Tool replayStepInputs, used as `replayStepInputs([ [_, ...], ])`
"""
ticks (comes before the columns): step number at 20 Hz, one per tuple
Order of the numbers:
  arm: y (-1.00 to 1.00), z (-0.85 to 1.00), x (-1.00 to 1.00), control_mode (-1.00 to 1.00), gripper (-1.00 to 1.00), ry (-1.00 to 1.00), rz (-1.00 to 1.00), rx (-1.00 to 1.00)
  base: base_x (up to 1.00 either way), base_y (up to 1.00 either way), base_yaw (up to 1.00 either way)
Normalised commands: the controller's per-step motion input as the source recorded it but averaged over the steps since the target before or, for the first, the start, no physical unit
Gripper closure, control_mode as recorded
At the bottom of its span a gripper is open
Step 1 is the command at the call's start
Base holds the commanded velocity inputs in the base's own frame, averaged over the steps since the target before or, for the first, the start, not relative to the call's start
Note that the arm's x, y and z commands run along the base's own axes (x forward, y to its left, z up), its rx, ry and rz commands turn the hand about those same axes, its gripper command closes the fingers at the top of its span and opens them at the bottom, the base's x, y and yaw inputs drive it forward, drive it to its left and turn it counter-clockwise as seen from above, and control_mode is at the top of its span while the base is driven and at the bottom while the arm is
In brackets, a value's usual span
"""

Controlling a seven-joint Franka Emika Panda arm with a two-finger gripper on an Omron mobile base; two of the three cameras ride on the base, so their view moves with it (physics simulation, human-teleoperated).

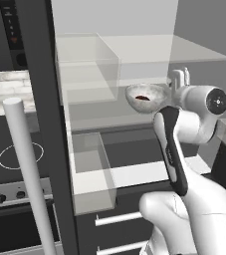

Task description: Place one of the steaks on the plate and the other in the bowl. Then place the bowl in the fridge.

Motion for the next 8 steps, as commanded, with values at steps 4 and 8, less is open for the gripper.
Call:
replayStepInputs([
  [4,0.0,0.0,-0.69,-1.0,-1.0,0.24,0.0,-0.02,0.0,0.0,0.0],
  [8,0.0,0.15,-0.46,-1.0,-1.0,0.38,0.0,-0.05,0.0,0.0,0.0],
])
